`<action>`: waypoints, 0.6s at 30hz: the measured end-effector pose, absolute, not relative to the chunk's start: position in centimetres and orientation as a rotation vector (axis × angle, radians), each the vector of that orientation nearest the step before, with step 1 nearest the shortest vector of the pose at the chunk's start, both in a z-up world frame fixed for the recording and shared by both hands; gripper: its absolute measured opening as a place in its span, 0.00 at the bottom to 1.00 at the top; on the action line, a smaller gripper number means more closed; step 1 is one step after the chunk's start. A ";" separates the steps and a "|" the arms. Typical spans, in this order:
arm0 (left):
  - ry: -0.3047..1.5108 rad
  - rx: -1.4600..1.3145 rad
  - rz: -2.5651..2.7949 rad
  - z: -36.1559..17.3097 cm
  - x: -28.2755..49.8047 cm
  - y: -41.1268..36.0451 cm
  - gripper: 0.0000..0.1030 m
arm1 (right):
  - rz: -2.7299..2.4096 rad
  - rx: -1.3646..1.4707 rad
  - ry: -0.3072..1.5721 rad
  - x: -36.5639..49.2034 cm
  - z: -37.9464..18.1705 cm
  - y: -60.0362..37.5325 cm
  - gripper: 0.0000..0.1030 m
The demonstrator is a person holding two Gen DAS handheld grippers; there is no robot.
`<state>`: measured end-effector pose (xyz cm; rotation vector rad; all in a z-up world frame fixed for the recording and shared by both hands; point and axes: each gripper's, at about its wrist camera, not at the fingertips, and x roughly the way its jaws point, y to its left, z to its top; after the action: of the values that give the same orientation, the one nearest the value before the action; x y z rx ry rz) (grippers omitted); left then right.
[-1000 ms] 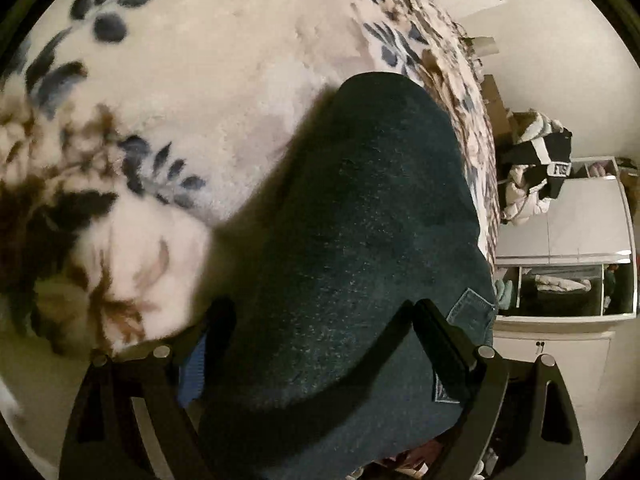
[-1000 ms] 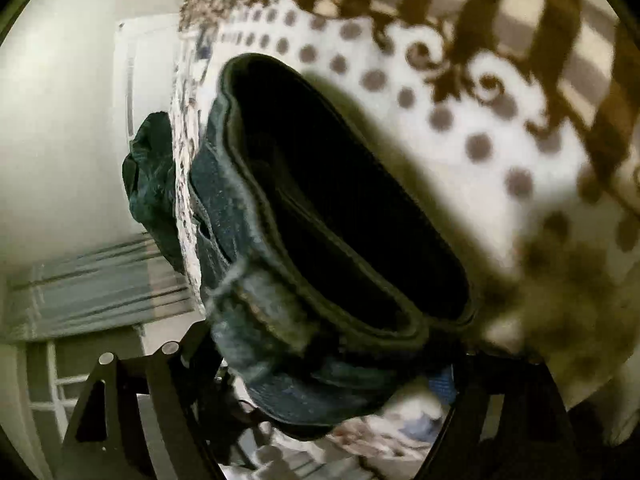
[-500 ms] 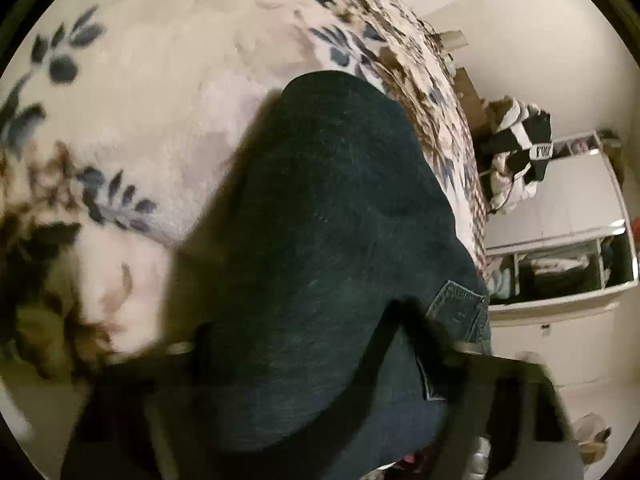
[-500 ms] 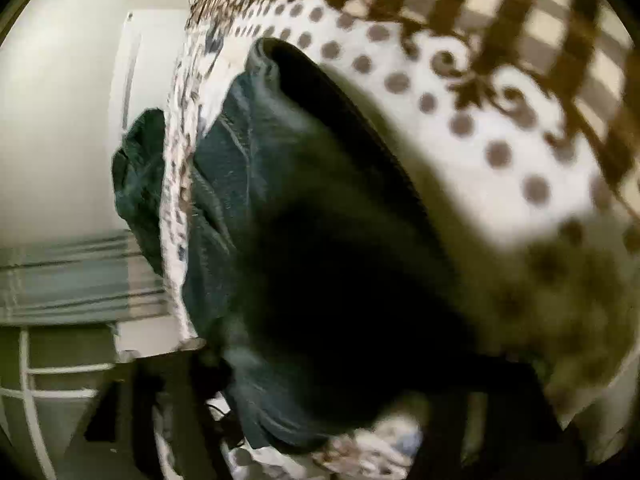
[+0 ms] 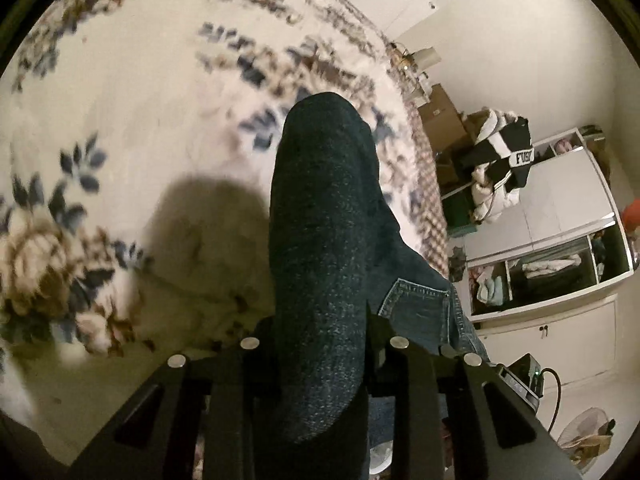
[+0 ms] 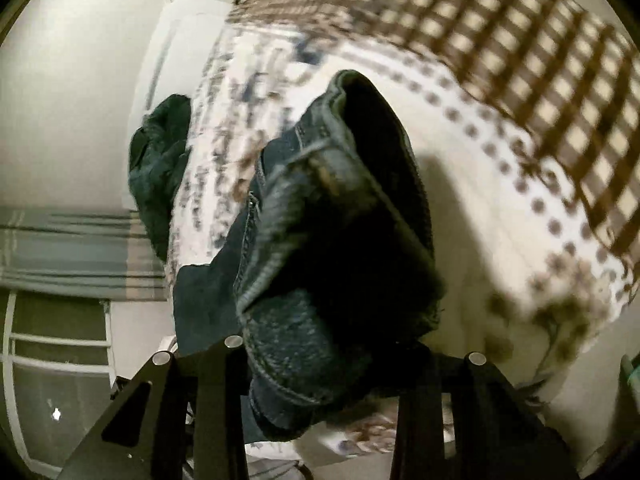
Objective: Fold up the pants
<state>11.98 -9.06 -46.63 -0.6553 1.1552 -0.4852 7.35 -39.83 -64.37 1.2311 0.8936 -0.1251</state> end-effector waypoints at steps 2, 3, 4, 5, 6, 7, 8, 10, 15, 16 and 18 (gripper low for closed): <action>1.141 -0.653 -0.490 -45.0 13.0 -8.7 0.23 | -0.110 1.217 0.881 9.0 -62.2 -40.3 0.36; 1.134 -0.657 -0.490 -44.3 13.7 -8.4 0.23 | -0.096 1.209 0.875 9.4 -61.3 -40.9 0.36; 1.126 -0.658 -0.493 -43.7 14.5 -8.2 0.23 | -0.089 1.199 0.868 9.2 -60.2 -42.0 0.36; 1.115 -0.657 -0.494 -42.9 15.8 -8.0 0.23 | -0.081 1.196 0.858 10.4 -59.3 -42.0 0.36; 1.105 -0.658 -0.495 -42.3 16.9 -7.7 0.23 | -0.075 1.191 0.850 11.4 -58.4 -42.0 0.36; 1.097 -0.656 -0.497 -42.0 17.9 -7.5 0.23 | -0.071 1.184 0.842 12.3 -57.7 -41.8 0.36; 1.087 -0.656 -0.498 -41.4 19.6 -7.2 0.23 | -0.066 1.186 0.830 13.9 -57.1 -41.6 0.36; 1.070 -0.655 -0.498 -40.9 23.1 -6.5 0.23 | -0.060 1.187 0.815 17.2 -56.4 -41.2 0.36; 1.045 -0.646 -0.497 -41.1 32.8 -4.2 0.23 | -0.043 1.183 0.781 28.0 -55.6 -39.6 0.36; 1.044 -0.642 -0.495 -41.3 34.8 -3.8 0.23 | -0.043 1.178 0.780 30.4 -55.8 -39.2 0.36; 1.048 -0.640 -0.486 -42.2 39.4 -2.6 0.23 | -0.044 1.174 0.787 35.4 -56.6 -38.3 0.36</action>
<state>39.44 -2.65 -42.17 -0.6397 1.0483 -0.4858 35.41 -38.30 -56.56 1.1737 0.7866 -0.0438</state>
